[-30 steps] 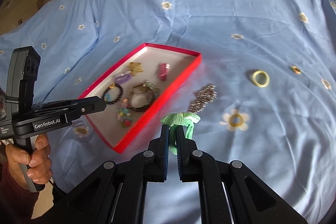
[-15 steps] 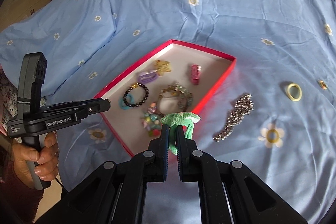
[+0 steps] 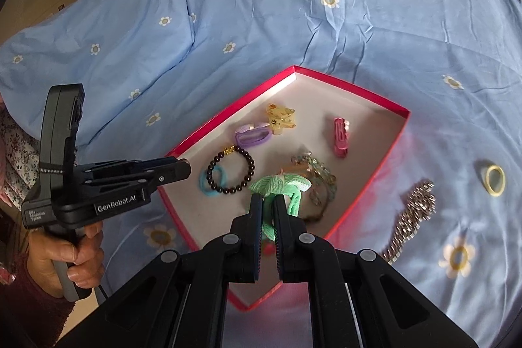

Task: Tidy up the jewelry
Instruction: 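Carry the ring and green hair tie into the red box and open both grippers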

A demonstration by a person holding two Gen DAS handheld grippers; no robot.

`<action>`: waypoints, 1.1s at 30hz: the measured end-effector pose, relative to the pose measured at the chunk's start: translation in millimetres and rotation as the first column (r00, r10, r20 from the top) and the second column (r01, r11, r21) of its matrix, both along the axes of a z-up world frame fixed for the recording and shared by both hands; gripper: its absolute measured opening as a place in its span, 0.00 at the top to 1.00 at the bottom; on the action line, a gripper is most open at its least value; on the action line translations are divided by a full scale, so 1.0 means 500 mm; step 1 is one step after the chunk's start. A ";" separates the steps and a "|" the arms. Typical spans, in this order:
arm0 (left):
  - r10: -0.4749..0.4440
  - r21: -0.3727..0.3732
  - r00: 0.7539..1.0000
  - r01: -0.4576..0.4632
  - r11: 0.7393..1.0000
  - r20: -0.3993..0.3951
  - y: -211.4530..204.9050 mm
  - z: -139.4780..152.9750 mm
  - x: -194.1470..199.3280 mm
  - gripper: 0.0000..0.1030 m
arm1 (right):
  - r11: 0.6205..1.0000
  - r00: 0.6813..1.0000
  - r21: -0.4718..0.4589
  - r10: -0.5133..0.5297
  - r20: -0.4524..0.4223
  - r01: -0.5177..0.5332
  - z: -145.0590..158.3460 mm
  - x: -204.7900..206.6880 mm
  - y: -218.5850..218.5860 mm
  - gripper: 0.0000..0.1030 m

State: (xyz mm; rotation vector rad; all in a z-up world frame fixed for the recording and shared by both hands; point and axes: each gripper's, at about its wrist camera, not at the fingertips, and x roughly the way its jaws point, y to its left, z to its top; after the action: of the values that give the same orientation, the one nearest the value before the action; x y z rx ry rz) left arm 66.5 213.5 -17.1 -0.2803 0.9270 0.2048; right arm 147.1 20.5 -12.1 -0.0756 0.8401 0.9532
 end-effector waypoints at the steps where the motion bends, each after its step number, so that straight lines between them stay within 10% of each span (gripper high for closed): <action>1: -0.002 -0.002 1.000 0.002 1.000 -0.008 0.002 -0.005 0.003 0.80 | 1.000 1.000 -0.008 0.002 -0.004 -0.002 -0.006 0.006 0.010 0.94; 33: -0.005 0.007 0.998 0.006 1.000 -0.062 0.003 -0.050 0.017 0.78 | 0.998 0.993 -0.048 0.027 -0.114 -0.033 -0.093 0.032 0.060 0.86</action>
State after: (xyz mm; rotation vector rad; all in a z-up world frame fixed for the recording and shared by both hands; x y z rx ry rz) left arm 75.0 214.9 -42.1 -0.2662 0.9883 0.2125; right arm 162.9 50.7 -58.5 -0.0778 0.9700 0.9715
